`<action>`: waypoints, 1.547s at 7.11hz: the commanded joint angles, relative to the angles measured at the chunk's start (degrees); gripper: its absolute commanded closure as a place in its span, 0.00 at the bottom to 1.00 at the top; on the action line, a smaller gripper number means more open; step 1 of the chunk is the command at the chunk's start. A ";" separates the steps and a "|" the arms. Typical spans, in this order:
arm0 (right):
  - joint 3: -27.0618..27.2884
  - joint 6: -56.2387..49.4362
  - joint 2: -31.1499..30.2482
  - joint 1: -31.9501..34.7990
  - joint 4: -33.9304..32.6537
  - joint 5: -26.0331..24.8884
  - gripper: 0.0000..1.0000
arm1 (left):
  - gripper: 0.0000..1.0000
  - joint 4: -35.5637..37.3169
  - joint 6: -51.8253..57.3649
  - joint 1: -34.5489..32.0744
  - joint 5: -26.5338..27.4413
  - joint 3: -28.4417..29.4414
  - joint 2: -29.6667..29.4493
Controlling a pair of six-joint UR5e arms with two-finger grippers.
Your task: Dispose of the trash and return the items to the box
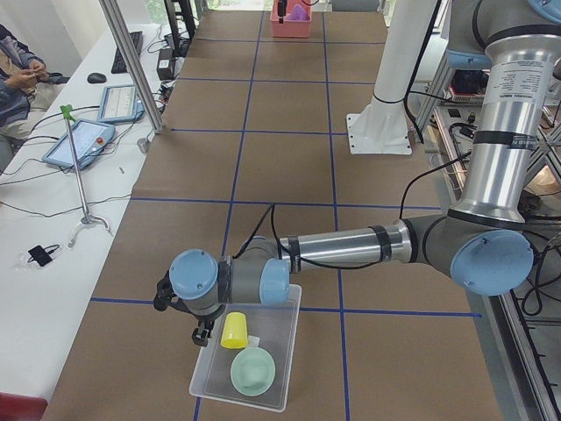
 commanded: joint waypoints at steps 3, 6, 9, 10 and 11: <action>-3.59 -12.14 -2.93 4.70 -0.35 -0.28 0.00 | 0.03 11.51 -5.05 5.82 6.52 -17.90 3.28; -5.88 -13.28 1.20 4.79 -5.10 -0.80 0.00 | 0.03 11.70 -4.08 5.82 6.17 -24.24 10.13; -7.12 -15.92 1.46 4.96 -5.10 -1.24 0.00 | 0.03 11.87 -4.16 5.91 5.03 -23.46 10.32; -7.20 -16.36 1.29 5.31 -5.10 -1.24 0.00 | 0.03 11.87 -4.08 5.91 5.03 -23.54 10.32; -7.90 -18.54 1.29 6.01 -5.19 -1.24 0.00 | 0.03 11.61 -4.16 5.91 5.03 -23.46 10.23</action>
